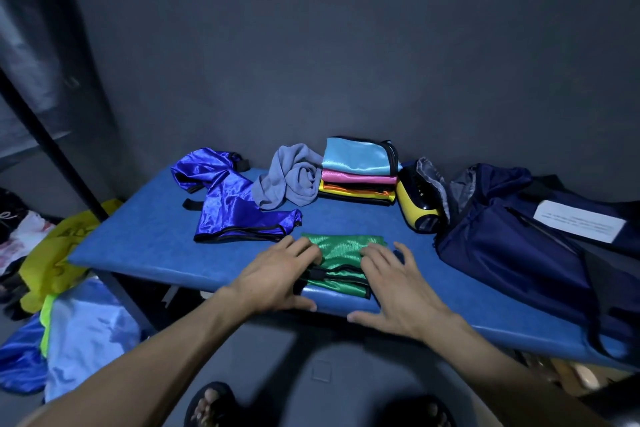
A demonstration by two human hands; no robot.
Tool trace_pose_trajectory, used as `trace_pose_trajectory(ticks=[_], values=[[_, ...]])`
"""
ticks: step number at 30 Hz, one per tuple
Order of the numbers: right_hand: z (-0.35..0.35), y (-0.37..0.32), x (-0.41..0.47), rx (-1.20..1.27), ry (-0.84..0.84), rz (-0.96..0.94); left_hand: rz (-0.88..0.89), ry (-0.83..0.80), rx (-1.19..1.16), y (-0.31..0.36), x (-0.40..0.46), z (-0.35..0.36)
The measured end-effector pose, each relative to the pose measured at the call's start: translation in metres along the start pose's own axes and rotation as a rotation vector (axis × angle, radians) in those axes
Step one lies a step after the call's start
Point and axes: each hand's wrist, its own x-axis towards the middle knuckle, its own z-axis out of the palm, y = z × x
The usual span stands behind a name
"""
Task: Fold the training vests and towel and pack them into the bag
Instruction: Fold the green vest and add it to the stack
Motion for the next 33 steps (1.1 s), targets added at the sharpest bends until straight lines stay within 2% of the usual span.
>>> trace_pose_trajectory(ticks=[4,7,11,16,20,23,28,30,33], values=[[0.007,-0.013,0.002,-0.101,0.198,-0.039,0.077,0.108,0.128,0.01,-0.009,0.008],[0.013,-0.014,0.008,-0.142,0.276,-0.06,0.079,0.177,0.182,0.015,-0.017,0.011],[0.01,-0.005,0.011,-0.109,0.297,-0.121,0.045,0.238,0.209,0.018,-0.019,0.017],[0.011,0.007,0.004,-0.099,0.244,-0.108,0.019,0.234,0.249,0.02,-0.015,0.019],[0.017,-0.007,-0.006,-0.087,0.212,-0.022,-0.001,0.217,0.195,0.017,-0.008,0.004],[0.02,-0.012,-0.007,-0.112,0.213,0.031,0.029,0.122,0.107,0.016,0.003,-0.019],[0.0,-0.002,0.003,0.007,0.316,0.076,0.001,-0.061,-0.221,0.013,0.023,-0.057],[-0.021,0.016,0.009,0.217,0.205,0.05,-0.011,-0.116,-0.401,0.008,0.032,-0.068],[-0.059,0.048,0.024,0.63,-0.078,0.047,-0.077,-0.148,-0.724,-0.003,0.05,-0.07]])
